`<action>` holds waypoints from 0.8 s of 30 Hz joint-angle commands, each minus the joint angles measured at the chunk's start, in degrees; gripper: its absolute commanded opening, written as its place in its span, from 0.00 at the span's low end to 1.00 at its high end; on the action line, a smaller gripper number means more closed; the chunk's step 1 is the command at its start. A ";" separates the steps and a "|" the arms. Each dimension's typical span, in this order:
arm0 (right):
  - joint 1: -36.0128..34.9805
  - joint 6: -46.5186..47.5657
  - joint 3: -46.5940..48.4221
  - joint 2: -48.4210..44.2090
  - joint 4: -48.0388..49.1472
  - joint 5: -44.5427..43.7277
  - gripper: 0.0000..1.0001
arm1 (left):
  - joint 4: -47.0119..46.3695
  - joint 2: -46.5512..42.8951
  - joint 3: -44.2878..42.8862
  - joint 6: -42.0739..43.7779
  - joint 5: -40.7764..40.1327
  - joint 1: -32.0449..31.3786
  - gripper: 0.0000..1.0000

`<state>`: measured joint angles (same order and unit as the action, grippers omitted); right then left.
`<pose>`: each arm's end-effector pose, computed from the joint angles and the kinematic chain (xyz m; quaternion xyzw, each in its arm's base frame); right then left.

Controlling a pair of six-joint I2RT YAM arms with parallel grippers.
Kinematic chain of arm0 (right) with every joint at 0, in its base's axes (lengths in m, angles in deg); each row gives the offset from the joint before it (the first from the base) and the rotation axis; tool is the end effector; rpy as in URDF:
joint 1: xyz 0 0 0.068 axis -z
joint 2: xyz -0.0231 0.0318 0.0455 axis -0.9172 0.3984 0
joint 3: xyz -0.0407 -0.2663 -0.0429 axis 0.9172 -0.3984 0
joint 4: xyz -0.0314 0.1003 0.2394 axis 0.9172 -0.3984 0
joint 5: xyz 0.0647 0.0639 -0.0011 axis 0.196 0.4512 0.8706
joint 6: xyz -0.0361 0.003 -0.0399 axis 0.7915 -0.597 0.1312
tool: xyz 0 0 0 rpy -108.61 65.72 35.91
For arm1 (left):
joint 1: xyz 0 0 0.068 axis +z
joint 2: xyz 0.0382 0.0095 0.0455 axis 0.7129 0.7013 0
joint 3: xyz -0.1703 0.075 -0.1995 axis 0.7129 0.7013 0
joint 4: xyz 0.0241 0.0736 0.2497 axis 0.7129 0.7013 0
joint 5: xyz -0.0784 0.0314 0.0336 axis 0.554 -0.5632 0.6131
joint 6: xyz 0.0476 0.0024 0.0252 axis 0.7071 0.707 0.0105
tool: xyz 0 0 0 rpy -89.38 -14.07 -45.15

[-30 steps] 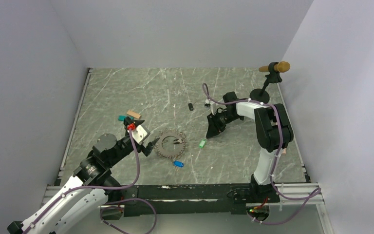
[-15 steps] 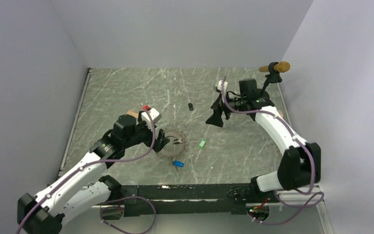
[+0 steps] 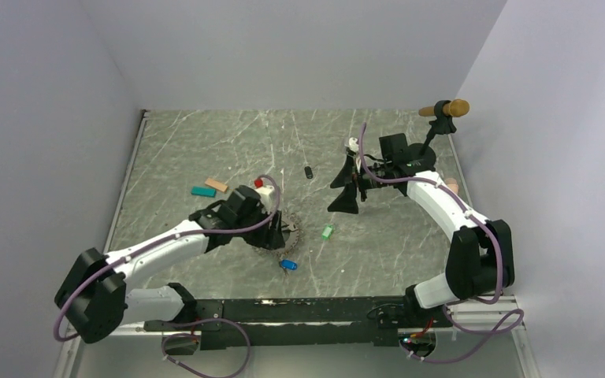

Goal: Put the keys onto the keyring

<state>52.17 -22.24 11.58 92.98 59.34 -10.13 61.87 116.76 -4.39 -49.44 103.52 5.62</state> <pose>0.2778 0.1042 0.2631 -0.4611 0.6757 0.4621 0.3426 0.1778 -0.1599 0.2170 0.1593 0.9086 -0.2964 0.2472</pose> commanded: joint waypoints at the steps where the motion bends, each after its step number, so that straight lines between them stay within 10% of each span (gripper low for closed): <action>1: 0.08 1.35 0.63 -2.02 0.14 -0.08 0.98 | 3.37 3.23 -4.12 -10.62 -10.95 -6.07 0.57; 24: 0.04 4.23 0.68 -1.28 -1.80 -0.01 0.99 | 10.41 12.64 -9.66 -14.47 -20.14 -9.68 0.42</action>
<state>52.17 -19.53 11.58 92.52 57.57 -10.98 70.05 130.73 -12.08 -64.09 85.84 -3.74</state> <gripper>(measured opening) 0.987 0.418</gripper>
